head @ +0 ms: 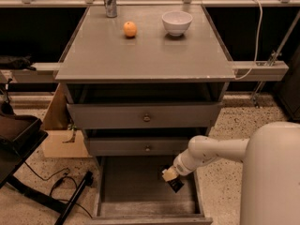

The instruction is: Place rxbar chocolate into bottom drawer

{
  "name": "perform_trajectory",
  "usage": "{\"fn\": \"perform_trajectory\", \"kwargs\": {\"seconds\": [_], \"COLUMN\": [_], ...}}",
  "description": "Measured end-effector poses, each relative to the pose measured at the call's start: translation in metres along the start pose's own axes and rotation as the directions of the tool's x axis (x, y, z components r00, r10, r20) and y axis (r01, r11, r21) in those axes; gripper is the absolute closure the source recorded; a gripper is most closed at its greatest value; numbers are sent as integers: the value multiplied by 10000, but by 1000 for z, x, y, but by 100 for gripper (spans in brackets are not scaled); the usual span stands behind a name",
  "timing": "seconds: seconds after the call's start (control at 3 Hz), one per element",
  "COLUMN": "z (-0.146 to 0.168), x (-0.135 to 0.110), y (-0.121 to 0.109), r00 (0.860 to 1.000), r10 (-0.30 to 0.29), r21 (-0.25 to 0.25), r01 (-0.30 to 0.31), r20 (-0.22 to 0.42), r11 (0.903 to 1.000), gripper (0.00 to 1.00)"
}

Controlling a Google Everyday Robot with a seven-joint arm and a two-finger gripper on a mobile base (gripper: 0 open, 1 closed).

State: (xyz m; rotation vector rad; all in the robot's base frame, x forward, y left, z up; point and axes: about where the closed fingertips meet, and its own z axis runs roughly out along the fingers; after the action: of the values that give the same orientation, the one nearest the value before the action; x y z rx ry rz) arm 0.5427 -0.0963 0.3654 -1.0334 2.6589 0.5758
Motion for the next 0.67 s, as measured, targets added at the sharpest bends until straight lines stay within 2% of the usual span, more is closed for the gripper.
{"fn": "perform_trajectory", "kwargs": {"seconds": [0.33, 0.67], "z": [4, 34], "x": [-1, 5], "y": [0, -2], "r00": [10000, 9999], "r10": [14, -85], "r21": [-27, -223], "r01": [-14, 83], "r20": [-75, -91], "r11": [10000, 9997], "gripper": [100, 100]}}
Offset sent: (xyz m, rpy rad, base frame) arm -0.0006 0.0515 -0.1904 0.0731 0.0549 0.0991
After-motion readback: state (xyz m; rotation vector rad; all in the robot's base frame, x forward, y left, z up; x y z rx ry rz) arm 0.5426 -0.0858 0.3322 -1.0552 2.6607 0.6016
